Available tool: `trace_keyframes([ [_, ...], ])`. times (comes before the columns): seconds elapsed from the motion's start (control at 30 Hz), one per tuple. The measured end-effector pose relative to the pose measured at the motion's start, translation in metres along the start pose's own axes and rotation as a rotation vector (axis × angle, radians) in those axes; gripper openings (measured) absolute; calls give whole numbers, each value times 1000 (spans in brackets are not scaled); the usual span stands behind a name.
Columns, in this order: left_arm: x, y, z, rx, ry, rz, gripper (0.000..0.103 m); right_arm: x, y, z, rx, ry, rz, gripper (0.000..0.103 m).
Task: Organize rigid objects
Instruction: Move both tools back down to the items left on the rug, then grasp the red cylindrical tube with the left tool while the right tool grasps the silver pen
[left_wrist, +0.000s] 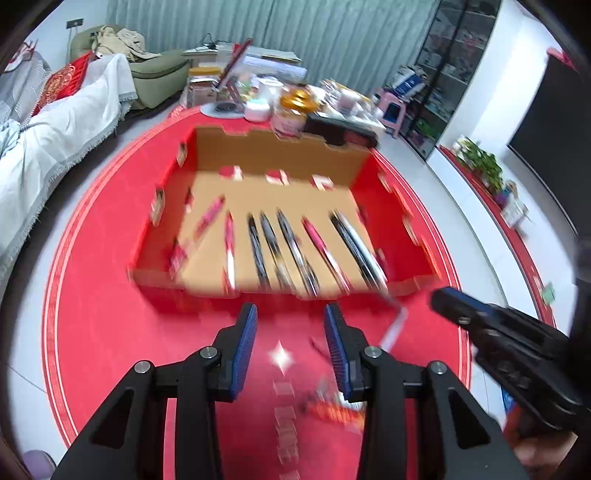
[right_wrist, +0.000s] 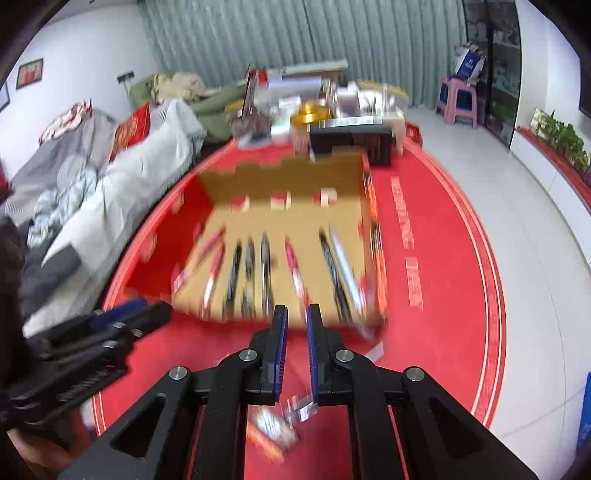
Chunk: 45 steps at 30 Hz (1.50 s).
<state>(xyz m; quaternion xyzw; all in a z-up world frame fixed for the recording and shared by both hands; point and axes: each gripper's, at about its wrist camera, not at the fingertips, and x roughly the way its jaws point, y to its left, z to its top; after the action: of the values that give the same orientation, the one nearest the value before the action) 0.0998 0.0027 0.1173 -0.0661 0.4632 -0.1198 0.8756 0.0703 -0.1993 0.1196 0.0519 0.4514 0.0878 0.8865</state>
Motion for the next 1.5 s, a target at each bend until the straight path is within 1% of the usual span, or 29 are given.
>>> trace_keyframes([
  [0.03, 0, -3, -8, -3, 14, -1, 41, 4, -4, -9, 14, 23, 0, 11],
  [0.1, 11, -9, -30, -37, 79, -32, 41, 19, -14, -26, 53, 94, 1, 11],
  [0.2, 36, -19, -52, -51, 178, -19, 41, 29, -24, -41, 88, 133, 0, 11],
  [0.3, 50, -22, -64, -90, 230, -15, 41, 25, -29, -52, 109, 128, 4, 11],
  [0.4, 57, -24, -70, -122, 255, -5, 41, 20, -33, -62, 119, 117, 9, 11],
  [0.47, 60, -29, -74, -120, 264, 9, 41, 18, -37, -67, 128, 115, 18, 11],
  [0.5, 63, -32, -76, -118, 275, 29, 41, 17, -39, -69, 134, 113, 23, 11],
  [0.53, 63, -35, -77, -110, 256, 51, 41, 16, -42, -70, 139, 111, 27, 11],
  [0.67, 65, -38, -74, -139, 249, 87, 42, 13, -50, -74, 159, 102, 41, 11],
  [0.73, 66, -41, -71, -145, 250, 113, 45, 13, -55, -75, 173, 101, 48, 11],
  [0.77, 68, -42, -70, -148, 250, 121, 46, 13, -56, -75, 179, 100, 52, 11],
  [0.87, 70, -42, -68, -166, 254, 134, 47, 12, -60, -74, 190, 96, 60, 11],
  [0.9, 69, -42, -69, -168, 255, 136, 47, 12, -60, -72, 190, 94, 65, 11],
  [0.93, 69, -43, -68, -158, 258, 138, 43, 13, -60, -69, 189, 92, 65, 11],
  [1.0, 66, -45, -74, -137, 256, 158, 42, 14, -60, -62, 195, 83, 66, 11],
  [1.1, 62, -43, -79, -150, 262, 161, 40, 24, -62, -47, 253, 79, 69, 11],
  [1.17, 61, -41, -80, -143, 268, 164, 38, 36, -60, -40, 292, 99, 65, 11],
  [1.23, 59, -43, -82, -90, 266, 169, 35, 47, -55, -35, 313, 112, 44, 11],
  [1.3, 53, -44, -90, -19, 252, 189, 34, 55, -52, -33, 341, 111, -1, 11],
  [1.33, 52, -45, -93, -6, 246, 192, 34, 58, -52, -32, 357, 110, -19, 11],
  [1.4, 47, -38, -99, 2, 233, 181, 34, 64, -53, -31, 389, 116, -30, 11],
  [1.5, 38, -25, -106, -9, 223, 152, 34, 72, -49, -30, 389, 127, -55, 11],
])
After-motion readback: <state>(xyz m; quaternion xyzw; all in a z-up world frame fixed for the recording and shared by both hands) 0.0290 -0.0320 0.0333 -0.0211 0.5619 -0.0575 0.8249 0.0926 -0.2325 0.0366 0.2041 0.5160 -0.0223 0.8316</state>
